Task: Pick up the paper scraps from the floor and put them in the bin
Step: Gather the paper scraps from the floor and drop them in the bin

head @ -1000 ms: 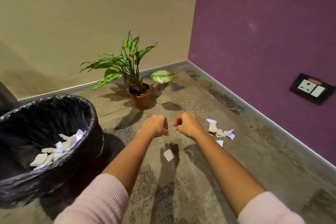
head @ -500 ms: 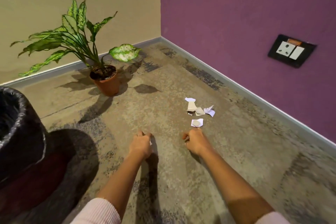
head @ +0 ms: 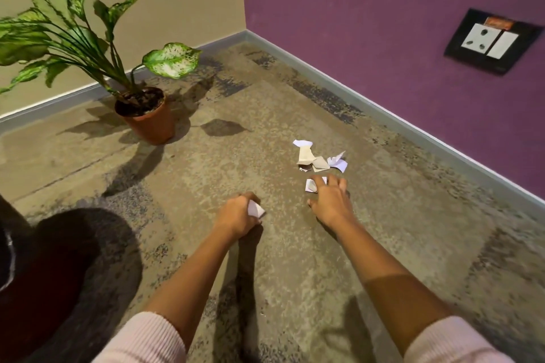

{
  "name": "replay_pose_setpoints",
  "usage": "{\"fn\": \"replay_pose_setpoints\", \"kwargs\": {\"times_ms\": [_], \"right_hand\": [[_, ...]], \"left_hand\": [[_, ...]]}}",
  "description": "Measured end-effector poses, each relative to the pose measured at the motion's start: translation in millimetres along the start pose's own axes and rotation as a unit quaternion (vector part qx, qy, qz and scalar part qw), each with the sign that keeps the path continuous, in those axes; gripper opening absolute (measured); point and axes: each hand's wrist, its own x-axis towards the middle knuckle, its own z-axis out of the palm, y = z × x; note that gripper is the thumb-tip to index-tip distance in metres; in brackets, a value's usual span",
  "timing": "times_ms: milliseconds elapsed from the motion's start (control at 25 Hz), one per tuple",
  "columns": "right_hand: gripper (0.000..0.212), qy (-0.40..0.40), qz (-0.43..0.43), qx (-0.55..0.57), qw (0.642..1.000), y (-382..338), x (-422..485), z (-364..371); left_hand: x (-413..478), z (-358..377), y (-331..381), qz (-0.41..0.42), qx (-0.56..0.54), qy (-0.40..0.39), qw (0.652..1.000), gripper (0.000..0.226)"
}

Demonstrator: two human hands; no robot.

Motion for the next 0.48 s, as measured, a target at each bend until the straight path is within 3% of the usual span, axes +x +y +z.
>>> {"fn": "replay_pose_setpoints", "kwargs": {"times_ms": [160, 360, 480], "right_hand": [[0.079, 0.013, -0.002, -0.012, 1.0, 19, 29, -11], [0.107, -0.078, 0.017, -0.004, 0.997, 30, 65, -20], [0.124, -0.135, 0.029, -0.009, 0.99, 27, 82, -20]], "left_hand": [[34, 3, 50, 0.05, 0.017, -0.004, 0.999, 0.077], [89, 2, 90, 0.128, 0.034, -0.028, 0.991, 0.084], [118, 7, 99, 0.153, 0.078, -0.019, 0.985, 0.103]]}}
